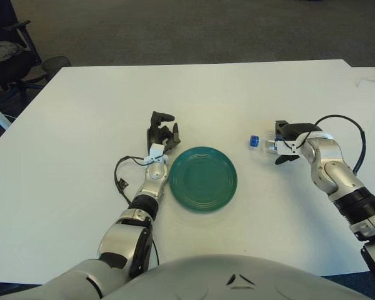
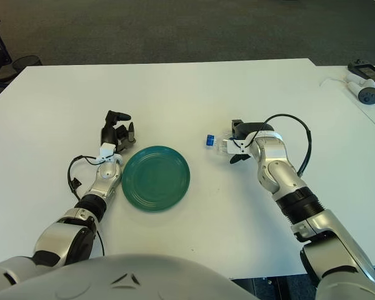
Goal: Put the bottle into the plate.
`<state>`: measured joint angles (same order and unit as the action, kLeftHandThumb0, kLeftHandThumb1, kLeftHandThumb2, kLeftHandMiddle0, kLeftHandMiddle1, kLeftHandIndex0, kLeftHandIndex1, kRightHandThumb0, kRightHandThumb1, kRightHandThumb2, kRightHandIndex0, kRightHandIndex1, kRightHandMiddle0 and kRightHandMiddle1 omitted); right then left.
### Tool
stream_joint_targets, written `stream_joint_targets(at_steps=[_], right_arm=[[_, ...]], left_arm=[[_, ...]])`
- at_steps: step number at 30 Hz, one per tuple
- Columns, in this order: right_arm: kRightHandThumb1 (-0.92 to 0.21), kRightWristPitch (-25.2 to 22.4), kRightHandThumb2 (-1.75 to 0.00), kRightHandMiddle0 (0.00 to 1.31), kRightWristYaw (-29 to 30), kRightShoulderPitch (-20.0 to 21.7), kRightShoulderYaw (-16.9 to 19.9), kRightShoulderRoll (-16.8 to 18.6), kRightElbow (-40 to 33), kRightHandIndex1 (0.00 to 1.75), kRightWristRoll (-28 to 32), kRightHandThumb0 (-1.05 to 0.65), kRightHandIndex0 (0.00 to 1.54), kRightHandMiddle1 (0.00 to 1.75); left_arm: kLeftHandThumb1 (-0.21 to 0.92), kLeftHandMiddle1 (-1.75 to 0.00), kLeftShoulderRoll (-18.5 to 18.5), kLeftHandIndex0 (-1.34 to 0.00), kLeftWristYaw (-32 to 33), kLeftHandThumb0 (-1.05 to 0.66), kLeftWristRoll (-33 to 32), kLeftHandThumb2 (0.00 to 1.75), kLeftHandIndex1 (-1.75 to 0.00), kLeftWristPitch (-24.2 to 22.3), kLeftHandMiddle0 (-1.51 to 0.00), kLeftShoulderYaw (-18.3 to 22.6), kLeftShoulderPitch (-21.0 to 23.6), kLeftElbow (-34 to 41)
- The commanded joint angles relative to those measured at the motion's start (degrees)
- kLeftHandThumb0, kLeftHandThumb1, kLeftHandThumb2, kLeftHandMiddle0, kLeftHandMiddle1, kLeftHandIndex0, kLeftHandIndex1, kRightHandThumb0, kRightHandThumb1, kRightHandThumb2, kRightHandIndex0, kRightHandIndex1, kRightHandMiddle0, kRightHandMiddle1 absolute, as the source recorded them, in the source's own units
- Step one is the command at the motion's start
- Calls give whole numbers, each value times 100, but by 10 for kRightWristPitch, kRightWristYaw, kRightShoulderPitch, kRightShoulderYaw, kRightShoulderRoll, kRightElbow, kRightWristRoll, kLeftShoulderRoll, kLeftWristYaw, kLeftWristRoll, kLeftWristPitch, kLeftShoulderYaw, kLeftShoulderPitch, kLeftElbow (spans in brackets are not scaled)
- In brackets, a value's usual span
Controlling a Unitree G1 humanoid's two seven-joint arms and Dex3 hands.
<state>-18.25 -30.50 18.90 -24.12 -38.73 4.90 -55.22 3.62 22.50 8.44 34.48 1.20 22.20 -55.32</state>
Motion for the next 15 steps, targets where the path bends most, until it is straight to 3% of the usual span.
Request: stream_joint_targets(at_steps=[1,15], right_arm=[[-86,2,-2,14,0,-8,3,-9,-2,119,-8,-54,57,169],[-85,0,-2,11,-13,-16,6,-6,-2,126,2,-54,61,169]], left_arm=[[66,-175,0,-36,-3,-39,-4,88,-175,-19,-94,4,-36,-23],[67,-175,-2,-35,-6,-39,-8,86,-175,-20,-92,5,-42,-17]])
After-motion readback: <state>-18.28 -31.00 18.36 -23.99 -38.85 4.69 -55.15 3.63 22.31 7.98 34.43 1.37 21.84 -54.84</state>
